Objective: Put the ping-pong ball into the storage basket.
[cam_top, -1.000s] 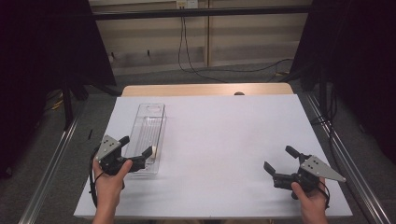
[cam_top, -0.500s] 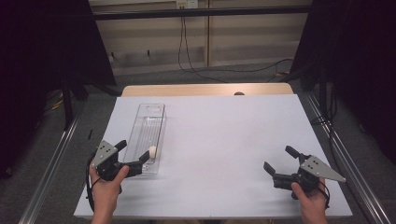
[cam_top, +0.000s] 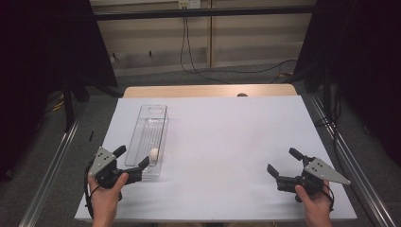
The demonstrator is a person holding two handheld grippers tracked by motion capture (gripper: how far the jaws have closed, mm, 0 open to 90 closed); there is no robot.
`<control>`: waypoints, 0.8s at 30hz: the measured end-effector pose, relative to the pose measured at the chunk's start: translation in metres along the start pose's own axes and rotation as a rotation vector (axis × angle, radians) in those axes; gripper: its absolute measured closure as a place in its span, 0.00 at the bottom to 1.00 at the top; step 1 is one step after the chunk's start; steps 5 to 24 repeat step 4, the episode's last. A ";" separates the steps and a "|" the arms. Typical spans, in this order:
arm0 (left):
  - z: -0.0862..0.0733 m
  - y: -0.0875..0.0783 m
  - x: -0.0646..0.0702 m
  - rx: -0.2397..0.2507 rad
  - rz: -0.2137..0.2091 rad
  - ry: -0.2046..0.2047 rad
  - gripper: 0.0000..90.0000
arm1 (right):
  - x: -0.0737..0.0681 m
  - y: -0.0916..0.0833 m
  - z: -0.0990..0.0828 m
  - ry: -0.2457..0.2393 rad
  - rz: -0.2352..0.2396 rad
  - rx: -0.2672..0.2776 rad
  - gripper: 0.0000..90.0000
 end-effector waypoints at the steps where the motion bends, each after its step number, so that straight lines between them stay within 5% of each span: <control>1: 0.000 -0.001 0.000 0.002 0.000 0.003 0.03 | 0.000 0.000 0.000 0.000 0.000 0.000 0.01; 24: 0.000 -0.003 -0.002 0.014 0.006 -0.010 0.03 | 0.000 0.000 0.000 -0.003 -0.004 -0.001 0.01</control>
Point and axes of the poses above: each handheld gripper's, and its own axes: y roughly forward along the jaws, z roughly out of its top, x roughly to its right, the point moved 1 cm from there along y, roughly forward along the jaws, and after that the axes turned 13 degrees about -x, right-handed, at the moved point
